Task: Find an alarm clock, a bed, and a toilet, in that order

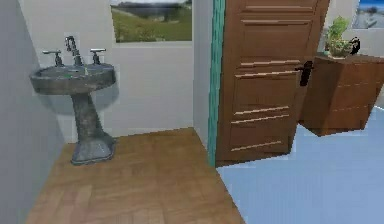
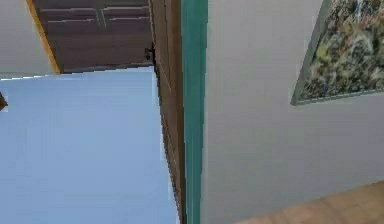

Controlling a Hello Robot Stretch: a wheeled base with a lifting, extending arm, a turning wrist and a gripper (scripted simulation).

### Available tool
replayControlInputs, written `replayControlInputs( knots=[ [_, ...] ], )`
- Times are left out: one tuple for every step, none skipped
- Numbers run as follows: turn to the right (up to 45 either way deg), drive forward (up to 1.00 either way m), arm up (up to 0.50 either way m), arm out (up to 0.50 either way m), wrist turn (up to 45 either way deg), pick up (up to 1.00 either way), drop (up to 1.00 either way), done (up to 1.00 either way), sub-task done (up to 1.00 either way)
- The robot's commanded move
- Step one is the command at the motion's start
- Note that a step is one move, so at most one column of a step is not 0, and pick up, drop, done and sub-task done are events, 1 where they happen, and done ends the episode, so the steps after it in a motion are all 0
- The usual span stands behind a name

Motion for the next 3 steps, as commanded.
replayControlInputs(
  knots=[
    [45.0, 0.0, 0.0, 0.0, 0.0, 0.0, 0.0, 0.0, 0.0],
    [12.0, 0.0, 0.0, 0.0, 0.0, 0.0, 0.0, 0.0, 0.0],
    [0.0, 0.4, 0.0, 0.0, 0.0, 0.0, 0.0, 0.0, 0.0]
  ],
)
